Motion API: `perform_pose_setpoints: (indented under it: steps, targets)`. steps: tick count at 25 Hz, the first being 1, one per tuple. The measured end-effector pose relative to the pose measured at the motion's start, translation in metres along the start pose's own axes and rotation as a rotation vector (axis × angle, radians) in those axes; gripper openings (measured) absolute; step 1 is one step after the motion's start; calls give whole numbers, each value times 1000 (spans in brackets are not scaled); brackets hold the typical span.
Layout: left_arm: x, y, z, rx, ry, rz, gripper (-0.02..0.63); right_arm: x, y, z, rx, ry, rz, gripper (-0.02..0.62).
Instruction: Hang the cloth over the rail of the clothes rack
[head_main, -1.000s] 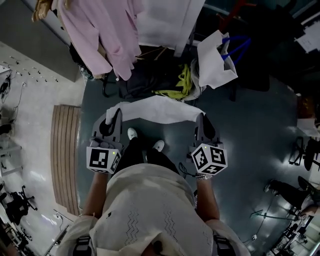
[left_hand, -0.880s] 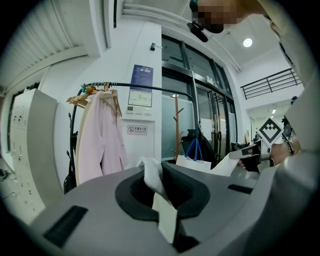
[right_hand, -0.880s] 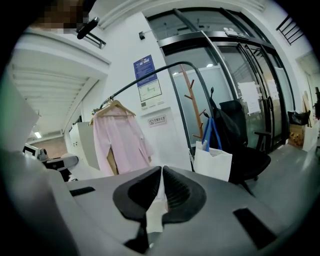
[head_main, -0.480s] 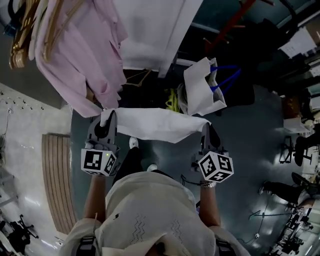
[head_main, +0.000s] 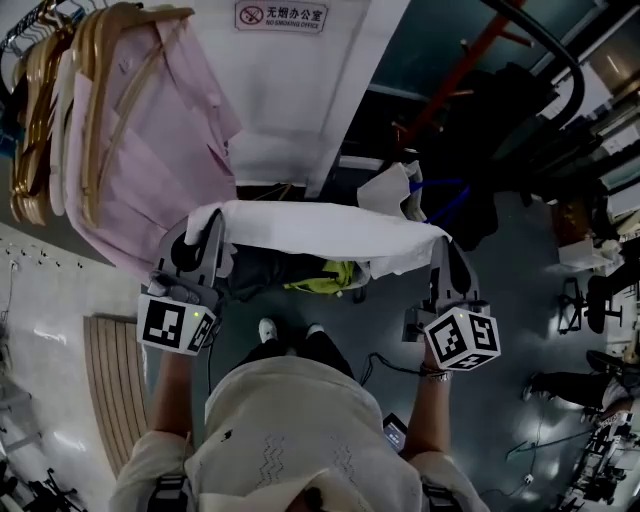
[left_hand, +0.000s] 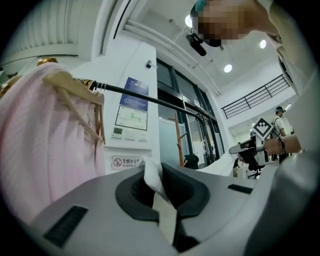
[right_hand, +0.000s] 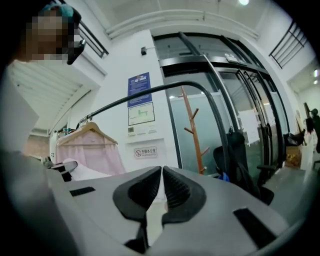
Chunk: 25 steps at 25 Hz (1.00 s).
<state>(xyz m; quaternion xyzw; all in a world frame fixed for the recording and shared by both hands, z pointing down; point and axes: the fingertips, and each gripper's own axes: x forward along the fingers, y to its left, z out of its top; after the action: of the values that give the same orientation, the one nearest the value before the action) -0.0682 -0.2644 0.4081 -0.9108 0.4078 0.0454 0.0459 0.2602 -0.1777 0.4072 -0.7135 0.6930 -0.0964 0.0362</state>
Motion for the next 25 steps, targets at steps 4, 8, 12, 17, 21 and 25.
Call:
perform_pose_setpoints:
  steps: [4,8,12,17,21,25]
  targets:
    - [21,2,46,58,-74,28,20,26,8,47,-65,-78,87,21]
    - [32,12,97,90,-140,84,20,37,12,105,-84,-179,168,21]
    - [36,13,162,177,-218,79,20,44,21,177,-52,-278,273,21]
    - [49,15,245,284,-355,68,20,40,33,266,-102,-396,351,23]
    - [65,20,294,433,-383,117,20,43,47,321,-279,-494,337,23]
    - [80,37,338,517,-397,135,20,57,62,369,-370,-548,334,23]
